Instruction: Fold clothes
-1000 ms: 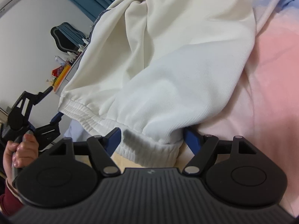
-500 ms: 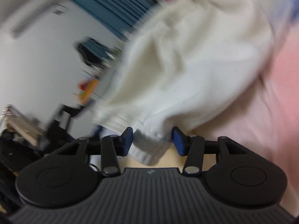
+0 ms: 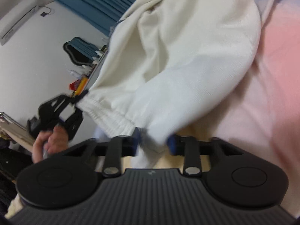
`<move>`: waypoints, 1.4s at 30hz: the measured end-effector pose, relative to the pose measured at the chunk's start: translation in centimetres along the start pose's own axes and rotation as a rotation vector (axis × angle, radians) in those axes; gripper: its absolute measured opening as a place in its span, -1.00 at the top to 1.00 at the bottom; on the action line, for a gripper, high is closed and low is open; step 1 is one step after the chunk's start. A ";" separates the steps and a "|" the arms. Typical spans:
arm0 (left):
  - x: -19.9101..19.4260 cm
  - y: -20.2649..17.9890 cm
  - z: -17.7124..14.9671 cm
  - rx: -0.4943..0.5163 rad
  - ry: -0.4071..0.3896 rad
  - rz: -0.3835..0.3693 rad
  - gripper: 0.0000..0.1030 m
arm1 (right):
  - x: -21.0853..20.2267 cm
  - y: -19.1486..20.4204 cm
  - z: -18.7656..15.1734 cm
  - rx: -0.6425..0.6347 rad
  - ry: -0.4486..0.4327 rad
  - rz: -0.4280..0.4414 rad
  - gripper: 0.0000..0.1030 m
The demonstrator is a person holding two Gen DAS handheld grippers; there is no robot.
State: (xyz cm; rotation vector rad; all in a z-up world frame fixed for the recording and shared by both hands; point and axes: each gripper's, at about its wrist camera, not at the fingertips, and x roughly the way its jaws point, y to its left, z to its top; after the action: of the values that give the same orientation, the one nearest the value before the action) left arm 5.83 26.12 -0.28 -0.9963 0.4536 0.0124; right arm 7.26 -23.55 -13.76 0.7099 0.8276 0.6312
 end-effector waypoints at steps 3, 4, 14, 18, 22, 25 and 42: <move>-0.7 -3.2 3.6 0.095 -0.043 -0.018 0.86 | -0.2 3.8 -0.6 -0.052 -0.017 0.078 0.65; -1.0 -4.2 4.8 0.127 -0.058 -0.024 0.86 | 0.3 5.2 -0.8 -0.055 -0.013 0.114 0.68; 1.3 -5.7 18.3 0.368 -0.177 0.221 0.85 | 14.5 16.2 -3.5 -0.158 0.183 0.356 0.76; 6.5 0.3 19.3 0.373 -0.070 0.375 0.84 | 20.4 13.9 -4.7 -0.111 0.297 0.271 0.80; 8.4 4.7 19.1 0.320 -0.042 0.378 0.79 | 22.2 12.8 -6.2 -0.150 0.371 0.210 0.78; 7.3 5.8 19.2 0.316 -0.026 0.351 0.61 | 21.5 13.0 -6.2 -0.184 0.381 0.207 0.74; -10.0 -5.3 5.3 0.707 -0.081 0.276 -0.64 | 5.2 11.7 -3.6 -0.460 0.109 -0.104 -0.09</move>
State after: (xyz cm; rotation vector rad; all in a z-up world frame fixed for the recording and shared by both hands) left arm -0.14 29.47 10.16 -0.2339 0.4699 0.1317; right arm 4.48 -11.53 -8.75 0.2155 0.7767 0.7384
